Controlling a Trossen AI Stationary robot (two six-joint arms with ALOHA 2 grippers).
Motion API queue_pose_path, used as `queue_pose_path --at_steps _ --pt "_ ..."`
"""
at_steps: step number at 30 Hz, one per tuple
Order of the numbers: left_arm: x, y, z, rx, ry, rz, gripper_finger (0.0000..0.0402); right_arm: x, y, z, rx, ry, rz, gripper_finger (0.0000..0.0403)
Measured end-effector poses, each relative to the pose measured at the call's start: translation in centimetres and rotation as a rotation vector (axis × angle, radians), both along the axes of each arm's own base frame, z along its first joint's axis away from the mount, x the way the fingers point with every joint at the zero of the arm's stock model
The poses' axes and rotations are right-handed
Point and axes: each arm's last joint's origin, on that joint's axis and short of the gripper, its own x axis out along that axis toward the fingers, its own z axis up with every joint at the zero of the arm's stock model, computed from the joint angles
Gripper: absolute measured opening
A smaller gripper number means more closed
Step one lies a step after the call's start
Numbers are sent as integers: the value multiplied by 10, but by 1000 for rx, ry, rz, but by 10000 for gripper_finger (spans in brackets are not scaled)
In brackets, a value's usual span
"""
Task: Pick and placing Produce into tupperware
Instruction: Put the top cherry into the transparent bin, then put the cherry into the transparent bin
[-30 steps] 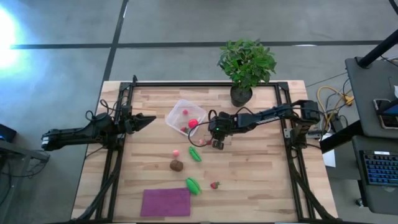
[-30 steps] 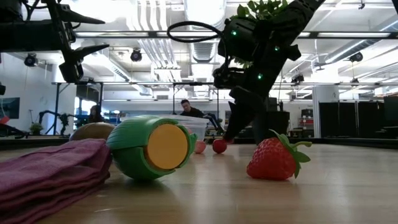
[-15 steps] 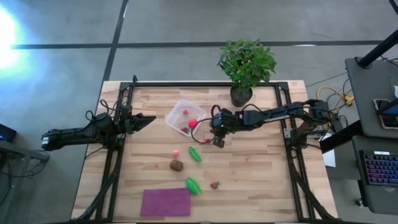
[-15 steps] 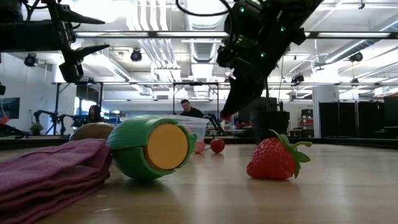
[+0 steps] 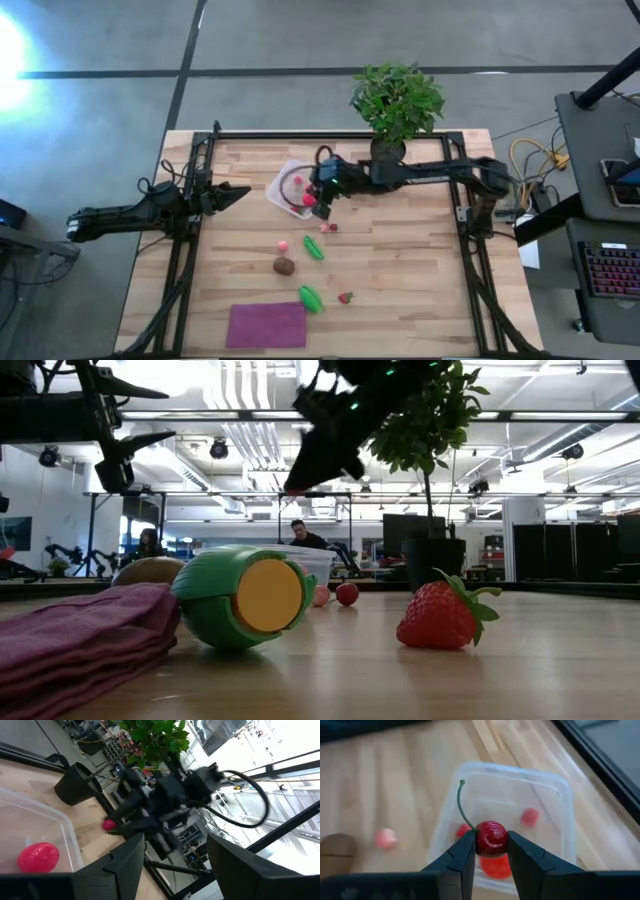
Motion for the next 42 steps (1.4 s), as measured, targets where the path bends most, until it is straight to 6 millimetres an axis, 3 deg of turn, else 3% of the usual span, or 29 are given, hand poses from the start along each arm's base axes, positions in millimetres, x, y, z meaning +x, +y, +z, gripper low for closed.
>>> queue_pose_path --at_steps 4,8,11,15,20,22,27,29,33,42 --pt "0 0 0 0 1 -1 201 26 -17 -22 86 137 37 118" --pt "0 0 0 0 1 -1 201 50 -21 -39 92 229 81 141" --pt "0 0 0 0 1 0 201 60 -20 -38 89 271 100 160" --pt "0 0 0 0 1 -1 201 62 -20 -21 87 267 98 185" --pt "0 0 0 0 1 -1 201 45 -14 12 24 288 54 206" --pt "0 0 0 0 1 -1 201 33 -8 17 7 323 52 211" --pt "0 0 0 0 1 0 201 -2 15 -19 26 463 95 216" --pt "0 0 0 0 1 -1 201 -11 29 -28 17 409 122 216" --pt "0 0 0 0 1 -1 201 -26 50 -26 -5 245 152 216" --pt "0 0 0 0 1 -1 201 -48 54 -62 38 330 102 217"
